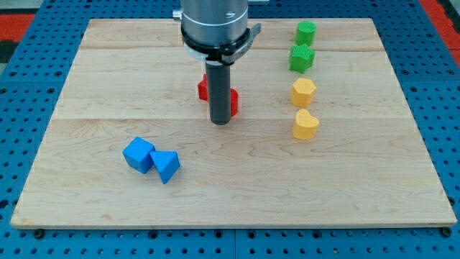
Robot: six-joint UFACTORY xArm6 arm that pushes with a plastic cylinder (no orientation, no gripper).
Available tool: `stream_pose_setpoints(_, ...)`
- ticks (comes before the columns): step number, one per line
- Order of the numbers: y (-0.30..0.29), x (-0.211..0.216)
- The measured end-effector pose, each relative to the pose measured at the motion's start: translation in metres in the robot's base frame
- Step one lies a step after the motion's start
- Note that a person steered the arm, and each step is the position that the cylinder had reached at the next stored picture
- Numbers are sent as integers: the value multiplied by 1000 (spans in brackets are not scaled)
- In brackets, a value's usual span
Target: Separate the blue cube from blue triangle
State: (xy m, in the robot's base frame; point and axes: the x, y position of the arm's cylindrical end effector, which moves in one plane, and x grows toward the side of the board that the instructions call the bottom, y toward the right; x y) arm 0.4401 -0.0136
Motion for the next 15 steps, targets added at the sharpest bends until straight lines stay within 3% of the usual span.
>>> stream_pose_setpoints(2,33,-29)
stream_pose_setpoints(3,15,-2)
stream_pose_setpoints(4,-33,56)
stream_pose_setpoints(5,-1,83)
stream_pose_setpoints(7,-73,120)
stream_pose_setpoints(10,-172,72)
stream_pose_setpoints(11,-174,69)
stream_pose_setpoints(13,-209,20)
stream_pose_setpoints(15,-194,-27)
